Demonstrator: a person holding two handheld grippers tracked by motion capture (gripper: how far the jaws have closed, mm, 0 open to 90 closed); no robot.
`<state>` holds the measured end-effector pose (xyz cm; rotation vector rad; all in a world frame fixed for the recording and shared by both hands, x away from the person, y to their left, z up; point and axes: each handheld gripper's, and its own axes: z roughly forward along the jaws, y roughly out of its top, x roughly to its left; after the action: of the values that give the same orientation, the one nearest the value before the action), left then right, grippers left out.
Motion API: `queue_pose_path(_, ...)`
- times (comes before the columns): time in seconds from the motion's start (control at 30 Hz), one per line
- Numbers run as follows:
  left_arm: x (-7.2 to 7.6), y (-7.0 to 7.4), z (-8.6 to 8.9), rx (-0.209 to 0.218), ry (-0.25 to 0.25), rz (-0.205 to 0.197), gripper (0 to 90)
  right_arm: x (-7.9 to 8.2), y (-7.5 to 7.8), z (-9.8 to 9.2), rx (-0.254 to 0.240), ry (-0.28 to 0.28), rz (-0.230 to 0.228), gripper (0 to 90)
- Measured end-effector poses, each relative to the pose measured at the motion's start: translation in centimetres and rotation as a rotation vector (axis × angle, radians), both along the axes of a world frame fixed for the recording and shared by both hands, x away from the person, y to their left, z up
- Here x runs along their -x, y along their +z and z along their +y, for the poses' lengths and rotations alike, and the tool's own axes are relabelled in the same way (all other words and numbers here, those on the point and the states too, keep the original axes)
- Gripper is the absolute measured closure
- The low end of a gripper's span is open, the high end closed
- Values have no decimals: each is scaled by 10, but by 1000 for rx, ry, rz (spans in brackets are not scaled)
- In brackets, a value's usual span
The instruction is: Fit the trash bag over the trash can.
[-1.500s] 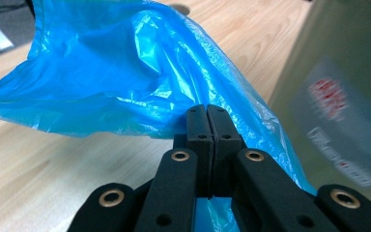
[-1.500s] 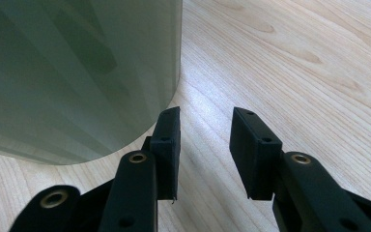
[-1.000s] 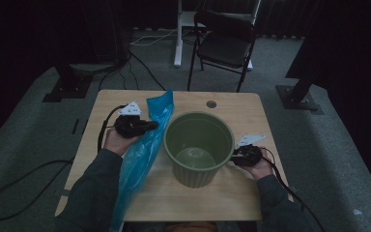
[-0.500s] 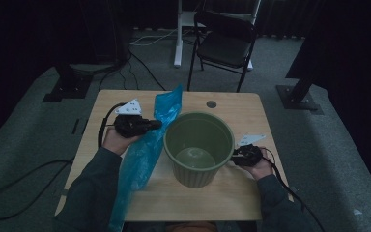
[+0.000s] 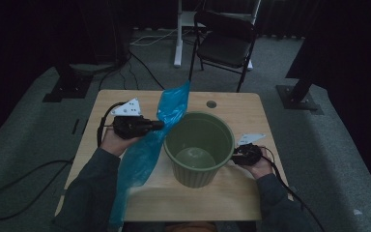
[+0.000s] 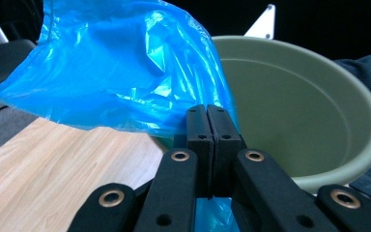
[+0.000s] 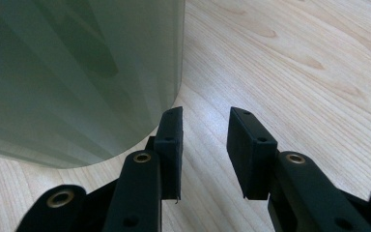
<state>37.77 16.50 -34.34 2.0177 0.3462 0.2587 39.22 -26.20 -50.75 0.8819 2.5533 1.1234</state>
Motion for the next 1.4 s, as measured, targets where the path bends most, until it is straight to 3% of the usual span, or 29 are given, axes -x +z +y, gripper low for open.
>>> queue_pose_path(0.43, 14, 15, -6, 21, -48, -32, 891, -3, 4, 2, -9, 6, -10, 667)
queue_pose_path(0.7, 18, 19, -14, 47, -99, -24, 890, -5, 4, 4, -10, 10, -10, 667)
queue_pose_path(1.07, 25, 6, -22, -10, -171, 30, 888, -7, 5, 5, -10, 18, -12, 667)
queue_pose_path(1.4, 35, -2, -33, -62, -280, 75, 887, -8, 4, 6, -10, 19, -13, 667)
